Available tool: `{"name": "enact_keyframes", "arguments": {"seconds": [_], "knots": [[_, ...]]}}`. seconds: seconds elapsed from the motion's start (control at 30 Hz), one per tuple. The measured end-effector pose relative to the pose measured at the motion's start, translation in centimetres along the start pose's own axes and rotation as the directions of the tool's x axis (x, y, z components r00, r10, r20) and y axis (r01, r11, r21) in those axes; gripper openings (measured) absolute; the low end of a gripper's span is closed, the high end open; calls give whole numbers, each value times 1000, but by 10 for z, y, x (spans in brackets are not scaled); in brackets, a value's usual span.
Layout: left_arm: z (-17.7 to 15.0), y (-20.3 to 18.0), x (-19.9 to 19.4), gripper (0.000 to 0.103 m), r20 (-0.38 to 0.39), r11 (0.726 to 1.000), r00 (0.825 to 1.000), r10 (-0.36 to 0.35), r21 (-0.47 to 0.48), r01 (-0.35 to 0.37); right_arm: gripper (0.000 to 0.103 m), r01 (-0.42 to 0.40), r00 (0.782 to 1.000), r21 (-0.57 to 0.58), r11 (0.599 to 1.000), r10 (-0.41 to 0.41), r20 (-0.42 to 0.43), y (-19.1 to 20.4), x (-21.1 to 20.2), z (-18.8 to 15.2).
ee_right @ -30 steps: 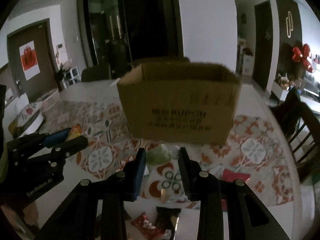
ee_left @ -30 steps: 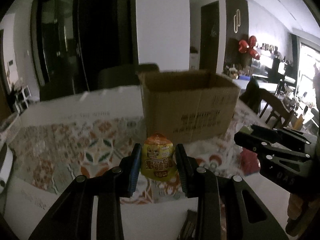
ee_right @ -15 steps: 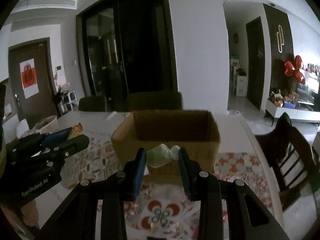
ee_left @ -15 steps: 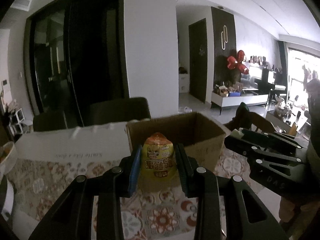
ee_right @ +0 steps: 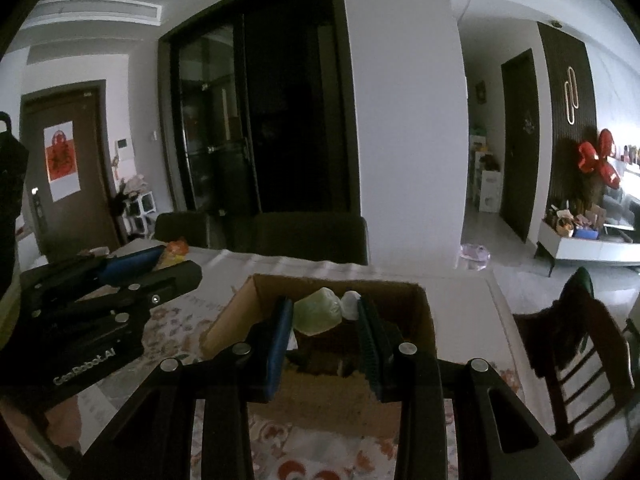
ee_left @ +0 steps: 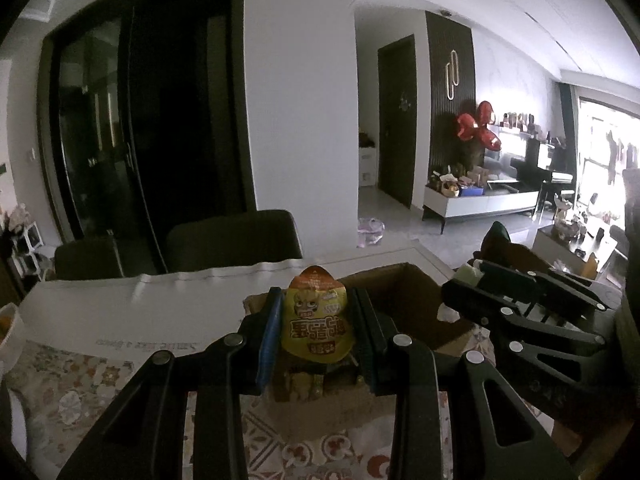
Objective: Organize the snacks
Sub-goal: 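Lower both snacks into the cardboard box and open both tools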
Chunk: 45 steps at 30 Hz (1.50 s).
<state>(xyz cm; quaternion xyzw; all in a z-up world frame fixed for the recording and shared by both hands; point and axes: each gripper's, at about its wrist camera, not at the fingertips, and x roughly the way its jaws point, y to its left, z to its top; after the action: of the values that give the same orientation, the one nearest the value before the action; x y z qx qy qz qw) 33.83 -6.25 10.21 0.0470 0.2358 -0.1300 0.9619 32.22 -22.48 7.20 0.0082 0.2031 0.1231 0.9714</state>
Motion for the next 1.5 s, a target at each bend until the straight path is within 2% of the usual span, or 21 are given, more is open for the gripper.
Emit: {"name": "enact_keyframes", "arguments": {"seconds": [0.33,0.6,0.7,0.77,0.8,1.03,1.17,1.27,1.5], "knots": [[8,12,62,34,-120,999,993,5,-38,-9,35,31,998,-31,999,-33,-59,-12,51,16],[3,12,102,35,-224,999,974,-13,-45,3,35,40,987,-9,999,-41,-157,-29,91,5],[0,12,108,45,-242,999,970,0,-33,-8,37,48,982,10,999,-45,-186,-36,100,-1],[-1,10,105,61,-230,1000,973,16,-22,-22,54,58,977,20,998,-53,-206,-40,104,-3],[-2,10,102,61,-221,999,975,29,-15,-34,58,65,977,28,998,-57,-206,-42,104,-4],[-11,4,57,72,-131,996,987,92,29,-89,59,114,978,31,993,-107,-178,-43,83,-10],[-18,2,27,73,-86,996,992,91,35,-88,59,126,982,31,992,-120,-144,-35,59,-13],[-25,2,7,75,-62,996,994,87,41,-84,67,120,985,41,992,-114,-128,-30,39,-19],[-39,0,-31,75,-22,996,997,79,45,-78,67,123,988,54,991,-117,-101,-16,0,-30]]}}
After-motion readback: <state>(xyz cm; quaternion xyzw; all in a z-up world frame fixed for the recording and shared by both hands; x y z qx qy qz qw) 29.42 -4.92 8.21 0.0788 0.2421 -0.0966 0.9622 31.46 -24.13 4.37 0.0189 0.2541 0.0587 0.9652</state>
